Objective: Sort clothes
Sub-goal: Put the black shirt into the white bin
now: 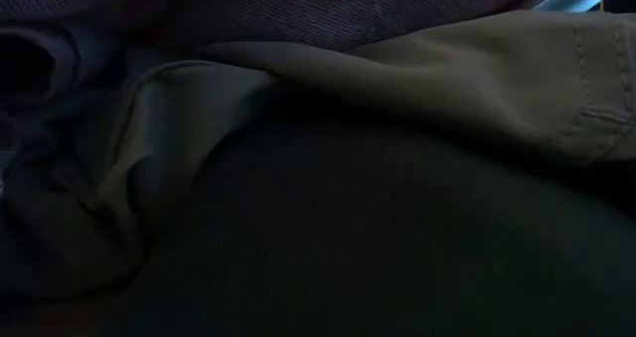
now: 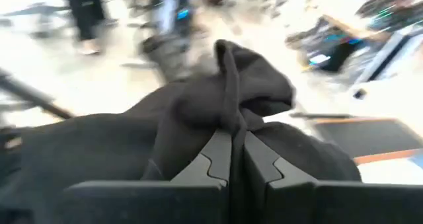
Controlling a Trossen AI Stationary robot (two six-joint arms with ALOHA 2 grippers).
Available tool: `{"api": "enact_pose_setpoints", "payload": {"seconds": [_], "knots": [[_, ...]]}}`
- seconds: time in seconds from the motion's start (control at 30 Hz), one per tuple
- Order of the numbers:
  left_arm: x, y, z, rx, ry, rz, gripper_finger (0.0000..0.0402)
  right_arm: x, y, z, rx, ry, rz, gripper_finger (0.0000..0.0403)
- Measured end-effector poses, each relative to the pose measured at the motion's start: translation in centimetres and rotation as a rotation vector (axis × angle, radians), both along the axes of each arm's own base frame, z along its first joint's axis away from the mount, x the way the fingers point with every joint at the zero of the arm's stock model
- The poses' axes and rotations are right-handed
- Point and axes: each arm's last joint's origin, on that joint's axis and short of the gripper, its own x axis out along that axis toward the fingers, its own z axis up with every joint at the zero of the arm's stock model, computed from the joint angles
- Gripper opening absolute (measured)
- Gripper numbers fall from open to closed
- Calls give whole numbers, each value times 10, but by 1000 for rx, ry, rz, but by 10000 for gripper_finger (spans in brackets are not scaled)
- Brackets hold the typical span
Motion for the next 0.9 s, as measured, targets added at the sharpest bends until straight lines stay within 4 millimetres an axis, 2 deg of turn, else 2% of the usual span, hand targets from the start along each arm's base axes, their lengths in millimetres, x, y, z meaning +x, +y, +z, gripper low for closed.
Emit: {"api": "enact_pose_setpoints", "payload": {"seconds": [0.17,0.43,0.57,0.7,0.8,0.9], "knots": [[0,0,-2,-14,19,0,157,-36,-18,51,-126,-118,-232,20],[0,0,-2,-15,15,0,157,-95,-41,123,-195,-311,-568,20],[0,0,-2,-59,0,0,157,-117,-46,149,-157,-444,-608,18],[0,0,-1,-68,-6,0,157,-116,-54,155,-155,-518,-589,18],[0,0,-1,-71,-7,0,157,-102,-65,145,-173,-478,-622,18],[0,0,-1,-81,-10,0,157,-84,-79,126,-179,-397,-657,18]]}}
